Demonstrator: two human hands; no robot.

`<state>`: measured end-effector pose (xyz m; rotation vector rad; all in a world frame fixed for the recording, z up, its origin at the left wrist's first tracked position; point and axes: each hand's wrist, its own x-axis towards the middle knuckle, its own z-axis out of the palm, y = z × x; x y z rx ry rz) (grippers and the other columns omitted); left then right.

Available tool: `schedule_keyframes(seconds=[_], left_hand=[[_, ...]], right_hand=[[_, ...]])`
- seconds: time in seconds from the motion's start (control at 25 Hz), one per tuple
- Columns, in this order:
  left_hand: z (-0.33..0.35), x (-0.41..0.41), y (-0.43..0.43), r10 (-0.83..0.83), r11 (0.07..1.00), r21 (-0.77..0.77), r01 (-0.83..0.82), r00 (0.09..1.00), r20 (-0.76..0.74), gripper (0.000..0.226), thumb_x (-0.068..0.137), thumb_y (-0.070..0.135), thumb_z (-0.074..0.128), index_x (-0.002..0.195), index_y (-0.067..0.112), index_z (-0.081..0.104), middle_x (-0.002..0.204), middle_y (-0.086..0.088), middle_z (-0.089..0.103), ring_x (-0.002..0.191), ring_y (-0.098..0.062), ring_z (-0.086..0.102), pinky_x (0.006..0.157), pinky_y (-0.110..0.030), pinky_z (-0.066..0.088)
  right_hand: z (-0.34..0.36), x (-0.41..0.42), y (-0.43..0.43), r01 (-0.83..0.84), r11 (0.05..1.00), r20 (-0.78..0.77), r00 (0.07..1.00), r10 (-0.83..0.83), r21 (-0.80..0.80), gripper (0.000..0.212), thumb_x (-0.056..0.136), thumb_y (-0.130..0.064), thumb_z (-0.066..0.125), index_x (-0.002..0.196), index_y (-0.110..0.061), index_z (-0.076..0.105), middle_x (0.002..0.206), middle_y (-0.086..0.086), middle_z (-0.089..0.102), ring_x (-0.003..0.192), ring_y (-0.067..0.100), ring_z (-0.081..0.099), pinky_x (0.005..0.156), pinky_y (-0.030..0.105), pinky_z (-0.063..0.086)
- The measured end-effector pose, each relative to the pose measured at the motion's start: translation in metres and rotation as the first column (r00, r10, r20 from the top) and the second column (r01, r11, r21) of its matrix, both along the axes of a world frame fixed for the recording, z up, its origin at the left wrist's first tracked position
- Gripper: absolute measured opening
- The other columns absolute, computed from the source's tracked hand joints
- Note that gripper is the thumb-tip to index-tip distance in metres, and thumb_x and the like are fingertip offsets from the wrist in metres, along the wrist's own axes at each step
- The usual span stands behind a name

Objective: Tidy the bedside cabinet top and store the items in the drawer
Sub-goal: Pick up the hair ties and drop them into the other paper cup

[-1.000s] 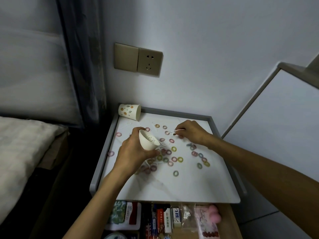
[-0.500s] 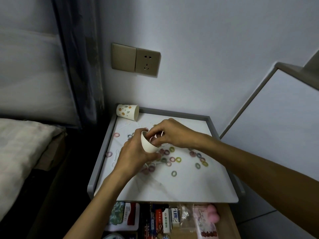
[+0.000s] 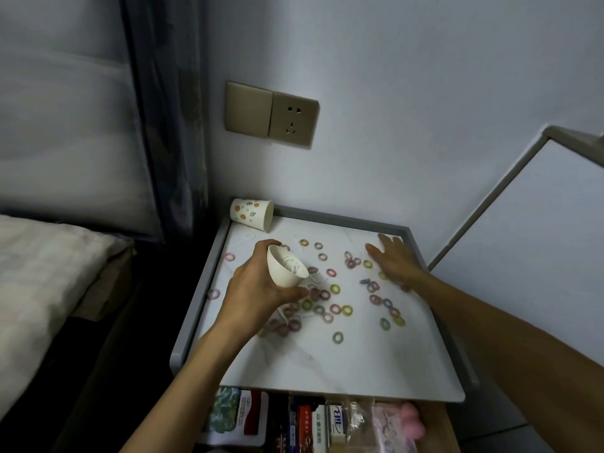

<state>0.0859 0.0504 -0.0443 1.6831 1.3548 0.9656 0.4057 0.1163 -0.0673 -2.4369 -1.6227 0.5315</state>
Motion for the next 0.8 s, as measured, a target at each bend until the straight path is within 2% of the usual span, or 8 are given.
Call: schedule_keyframes(seconds=[0.08, 0.2, 0.4, 0.52, 0.64, 0.72, 0.8], left_hand=[[-0.002, -0.003, 0.003, 0.024, 1.000, 0.004, -0.024, 1.000, 0.000, 0.074, 0.057, 0.036, 0.091, 0.117, 0.037, 0.047, 0.094, 0.019, 0.057, 0.087, -0.009, 0.058, 0.066, -0.026, 0.046], [-0.004, -0.006, 0.007, 0.047, 0.999, 0.004, -0.047, 0.999, -0.022, 0.075, 0.057, 0.039, 0.090, 0.119, 0.037, 0.047, 0.094, 0.019, 0.058, 0.087, -0.006, 0.058, 0.070, -0.030, 0.050], [-0.004, -0.007, 0.010, 0.048, 0.999, -0.014, -0.048, 0.998, -0.030, 0.076, 0.058, 0.038, 0.090, 0.121, 0.034, 0.047, 0.102, 0.009, 0.064, 0.095, -0.018, 0.061, 0.080, -0.040, 0.054], [-0.003, -0.007, 0.009, 0.052, 0.998, -0.018, -0.052, 0.998, -0.018, 0.075, 0.057, 0.035, 0.090, 0.119, 0.035, 0.048, 0.101, 0.008, 0.064, 0.095, -0.020, 0.061, 0.079, -0.041, 0.054], [-0.002, -0.010, 0.009, 0.062, 0.998, -0.009, -0.062, 0.998, 0.002, 0.072, 0.057, 0.032, 0.091, 0.116, 0.034, 0.049, 0.098, 0.009, 0.063, 0.092, -0.018, 0.061, 0.072, -0.035, 0.053], [-0.001, -0.014, 0.011, 0.074, 0.997, -0.005, -0.074, 0.997, 0.007, 0.072, 0.056, 0.032, 0.091, 0.115, 0.035, 0.049, 0.097, 0.010, 0.062, 0.091, -0.015, 0.060, 0.069, -0.031, 0.052], [0.000, -0.018, 0.013, 0.090, 0.996, -0.006, -0.090, 0.996, 0.008, 0.074, 0.055, 0.034, 0.092, 0.115, 0.036, 0.048, 0.097, 0.011, 0.062, 0.089, -0.012, 0.060, 0.069, -0.029, 0.053]], right_hand=[[-0.019, 0.017, 0.012, 0.092, 0.995, 0.006, 0.996, -0.092, -0.041, 0.076, 0.095, -0.066, 0.030, 0.155, -0.024, 0.011, 0.163, 0.010, 0.002, 0.150, 0.031, 0.003, 0.120, 0.049, 0.012], [-0.037, 0.014, 0.032, 0.112, 0.992, 0.077, 0.991, -0.106, -0.064, 0.077, 0.095, -0.067, 0.023, 0.156, -0.023, 0.008, 0.163, 0.013, -0.002, 0.150, 0.033, -0.003, 0.121, 0.051, 0.004], [-0.052, -0.024, 0.036, -0.113, 0.993, 0.107, 0.988, 0.110, 0.031, 0.064, 0.101, -0.054, 0.022, 0.155, -0.019, 0.015, 0.163, 0.010, 0.004, 0.150, 0.026, 0.001, 0.121, 0.043, 0.001], [-0.048, -0.040, 0.031, -0.220, 0.966, -0.017, 0.974, 0.224, 0.136, 0.054, 0.103, -0.044, 0.034, 0.149, -0.016, 0.034, 0.160, 0.009, 0.023, 0.147, 0.025, 0.020, 0.118, 0.036, 0.014], [-0.032, -0.068, 0.037, -0.294, 0.921, -0.058, 0.946, 0.319, 0.257, 0.045, 0.098, -0.040, 0.051, 0.136, -0.016, 0.054, 0.144, 0.007, 0.048, 0.132, 0.024, 0.045, 0.108, 0.031, 0.033], [-0.025, -0.095, 0.048, -0.341, 0.904, -0.063, 0.928, 0.367, 0.257, 0.046, 0.092, -0.040, 0.061, 0.131, -0.014, 0.059, 0.133, 0.009, 0.054, 0.122, 0.024, 0.051, 0.100, 0.030, 0.040], [-0.024, -0.119, 0.060, -0.363, 0.907, -0.005, 0.928, 0.373, 0.213, 0.050, 0.088, -0.040, 0.068, 0.128, -0.012, 0.060, 0.129, 0.011, 0.054, 0.120, 0.026, 0.050, 0.100, 0.036, 0.043]])
